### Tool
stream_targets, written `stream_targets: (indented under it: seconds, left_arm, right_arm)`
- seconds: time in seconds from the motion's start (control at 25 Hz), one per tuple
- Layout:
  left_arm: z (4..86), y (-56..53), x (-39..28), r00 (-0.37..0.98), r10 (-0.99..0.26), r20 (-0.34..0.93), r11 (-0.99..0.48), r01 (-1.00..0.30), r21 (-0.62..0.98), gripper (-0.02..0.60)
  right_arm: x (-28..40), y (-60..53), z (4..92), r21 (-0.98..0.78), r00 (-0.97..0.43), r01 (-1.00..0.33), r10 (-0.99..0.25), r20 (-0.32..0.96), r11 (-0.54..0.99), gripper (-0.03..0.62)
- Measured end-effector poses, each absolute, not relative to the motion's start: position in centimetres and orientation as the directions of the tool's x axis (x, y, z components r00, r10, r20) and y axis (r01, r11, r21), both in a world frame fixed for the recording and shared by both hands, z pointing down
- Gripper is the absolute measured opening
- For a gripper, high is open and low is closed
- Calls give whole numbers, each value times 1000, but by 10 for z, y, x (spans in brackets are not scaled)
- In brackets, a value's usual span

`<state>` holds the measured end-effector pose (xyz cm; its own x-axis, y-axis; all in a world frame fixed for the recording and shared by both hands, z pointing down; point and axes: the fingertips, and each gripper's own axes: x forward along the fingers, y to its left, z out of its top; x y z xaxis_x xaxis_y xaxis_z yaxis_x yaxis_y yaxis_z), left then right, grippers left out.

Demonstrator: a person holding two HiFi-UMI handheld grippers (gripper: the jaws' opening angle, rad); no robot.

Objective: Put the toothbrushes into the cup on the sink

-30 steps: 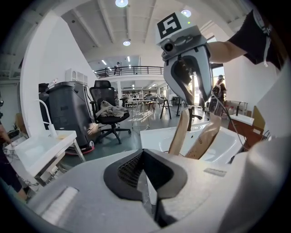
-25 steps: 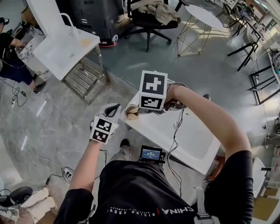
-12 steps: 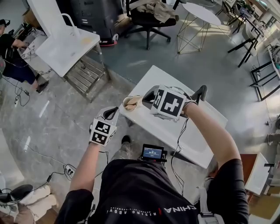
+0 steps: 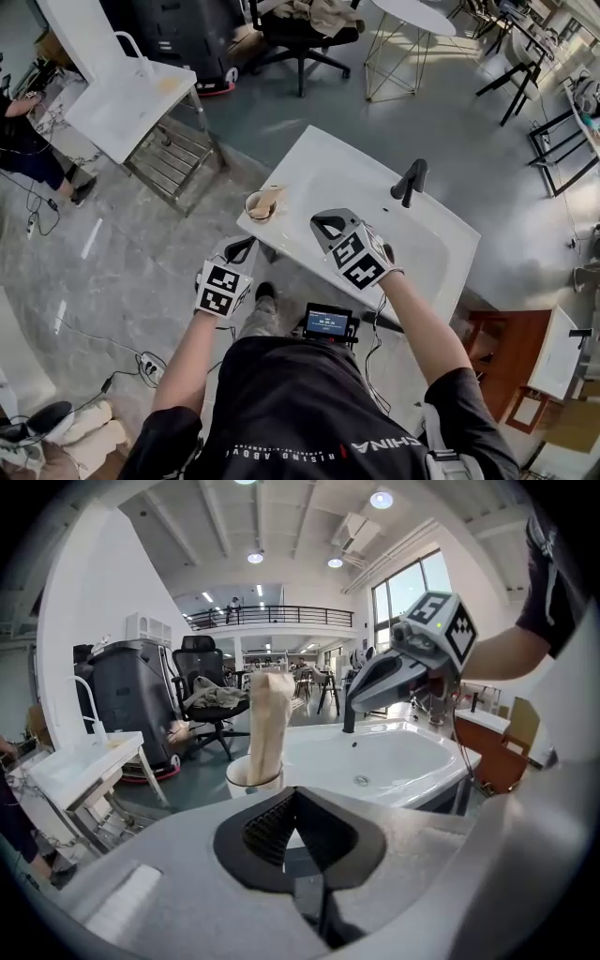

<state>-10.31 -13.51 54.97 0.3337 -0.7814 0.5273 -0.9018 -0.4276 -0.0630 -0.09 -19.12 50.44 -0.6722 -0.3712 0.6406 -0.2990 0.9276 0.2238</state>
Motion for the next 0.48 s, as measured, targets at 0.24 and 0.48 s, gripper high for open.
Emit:
stream_targets:
  seconds: [0.24, 0.48]
  left_arm:
    - [559, -128, -77, 362, -767, 530, -448, -893, -39, 5]
    - [564, -124, -65, 358, -775, 521, -437, -899, -31, 5]
  right_arm:
    - [24, -187, 515, 133, -695, -448, -438, 570, 884, 8]
    - [36, -177, 525, 108, -707, -472, -449, 546, 875, 8]
